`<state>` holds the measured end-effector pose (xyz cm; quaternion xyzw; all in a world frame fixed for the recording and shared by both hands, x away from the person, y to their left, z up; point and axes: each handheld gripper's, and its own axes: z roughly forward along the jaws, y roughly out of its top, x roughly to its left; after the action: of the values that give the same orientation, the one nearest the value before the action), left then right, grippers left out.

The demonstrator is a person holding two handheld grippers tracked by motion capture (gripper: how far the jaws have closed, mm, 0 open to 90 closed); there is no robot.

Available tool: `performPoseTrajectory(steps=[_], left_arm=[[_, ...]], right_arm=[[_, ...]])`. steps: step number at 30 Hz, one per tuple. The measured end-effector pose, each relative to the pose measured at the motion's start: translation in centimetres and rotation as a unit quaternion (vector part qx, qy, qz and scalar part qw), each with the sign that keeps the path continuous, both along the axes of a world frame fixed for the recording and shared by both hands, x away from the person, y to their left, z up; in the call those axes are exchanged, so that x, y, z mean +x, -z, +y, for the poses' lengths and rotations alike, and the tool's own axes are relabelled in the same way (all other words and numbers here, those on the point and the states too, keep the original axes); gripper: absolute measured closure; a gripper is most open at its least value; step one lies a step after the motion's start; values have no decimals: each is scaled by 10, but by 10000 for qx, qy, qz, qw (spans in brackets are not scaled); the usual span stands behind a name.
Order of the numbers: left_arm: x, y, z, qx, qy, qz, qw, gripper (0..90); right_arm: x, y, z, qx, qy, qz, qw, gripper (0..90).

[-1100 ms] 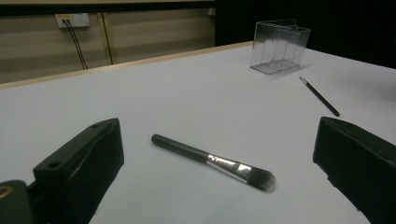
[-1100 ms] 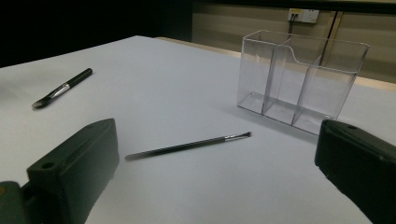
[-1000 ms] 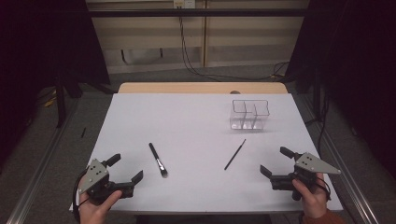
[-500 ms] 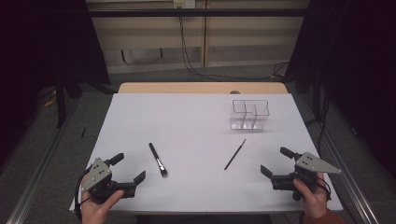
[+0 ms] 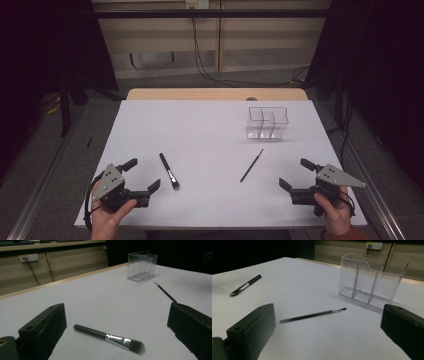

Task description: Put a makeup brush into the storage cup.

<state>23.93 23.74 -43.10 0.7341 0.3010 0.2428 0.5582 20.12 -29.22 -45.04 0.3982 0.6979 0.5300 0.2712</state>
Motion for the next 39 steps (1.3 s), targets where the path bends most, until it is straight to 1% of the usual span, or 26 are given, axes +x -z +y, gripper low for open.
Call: performPoseTrajectory(steps=[2, 4, 5, 7, 8, 9, 10, 11, 13, 14, 15, 17, 18, 21, 22, 23, 26, 28, 29, 31, 32, 33, 34, 36, 39], left_arm=[[4, -2, -2, 23, 32, -5, 10000, 23], [7, -2, -4, -21, 46, -25, 10000, 27], [7, -2, -6, -34, 79, -9, 10000, 27], [9, -2, -8, 6, 122, 0, 9999, 27], [11, -3, -11, -12, 183, 21, 9998, 27], [11, -3, -11, -12, 183, 21, 9998, 28], [13, -4, -13, 3, 252, 47, 9997, 35], [13, -4, -13, 3, 252, 47, 9997, 36], [17, -5, -17, -65, 294, 89, 9995, 36], [18, -6, -18, -59, 321, 91, 9994, 36], [22, -8, -22, -24, 373, 53, 9993, 35], [23, -9, -23, 3, 375, 49, 9993, 33], [26, -11, -24, -25, 357, 28, 9994, 29], [28, -13, -25, -63, 320, 44, 9995, 24], [30, -14, -26, -28, 324, 32, 9995, 24], [32, -17, -28, -20, 302, -47, 9995, 24], [35, -19, -29, 5, 275, -70, 9996, 24], [40, -22, -30, -32, 284, -85, 9996, 24], [43, -23, -30, -86, 310, -53, 9995, 23], [46, -25, -30, -88, 320, -32, 9994, 26], [47, -27, -29, -173, 288, -68, 9994, 26], [49, -30, -28, -118, 266, -139, 9995, 26], [52, -33, -28, -129, 269, -146, 9994, 22], [53, -34, -28, -128, 269, -143, 9995, 22], [64, -34, -31, 10, 254, -142, 9996, 23]], right_arm=[[0, 0, 0, 12, 2, 7, 10000, 0], [0, 0, 0, 13, -7, 20, 10000, 0], [0, 0, 0, 13, -7, 20, 10000, 0], [0, 0, 0, 19, -3, 23, 10000, 0], [0, 0, 0, 17, -8, 23, 10000, 0], [0, 0, 0, 10, -12, 24, 10000, 0], [0, 0, 0, 12, -11, 18, 10000, 0], [0, 0, 0, 12, -11, 18, 10000, 0], [0, 0, 0, 12, -2, 7, 10000, 0], [0, 0, 0, 19, -7, 13, 10000, 0], [1, 0, 0, 19, 2, 22, 10000, 0], [1, 0, 0, 21, -13, 21, 10000, 0], [1, 0, 0, 11, -19, 16, 10000, 0], [1, 0, 0, 19, -5, 29, 10000, 0], [1, 0, 0, 17, 1, 24, 10000, 0], [1, 0, 0, 15, 5, 17, 10000, 0], [1, 0, -1, 41, 21, -1, 10000, 0], [1, 0, 0, 47, 36, 3, 10000, 0], [1, 0, 0, 44, 31, -1, 10000, 0], [1, 0, 0, 53, 30, -14, 10000, 0], [1, 0, 0, 53, 30, -14, 10000, 0], [1, 0, 0, 59, 29, -14, 10000, 0], [2, 0, 0, 67, 25, -15, 10000, 0], [2, 0, 0, 62, 27, -17, 10000, 0], [2, 0, 0, 89, 35, -24, 10000, 0]])
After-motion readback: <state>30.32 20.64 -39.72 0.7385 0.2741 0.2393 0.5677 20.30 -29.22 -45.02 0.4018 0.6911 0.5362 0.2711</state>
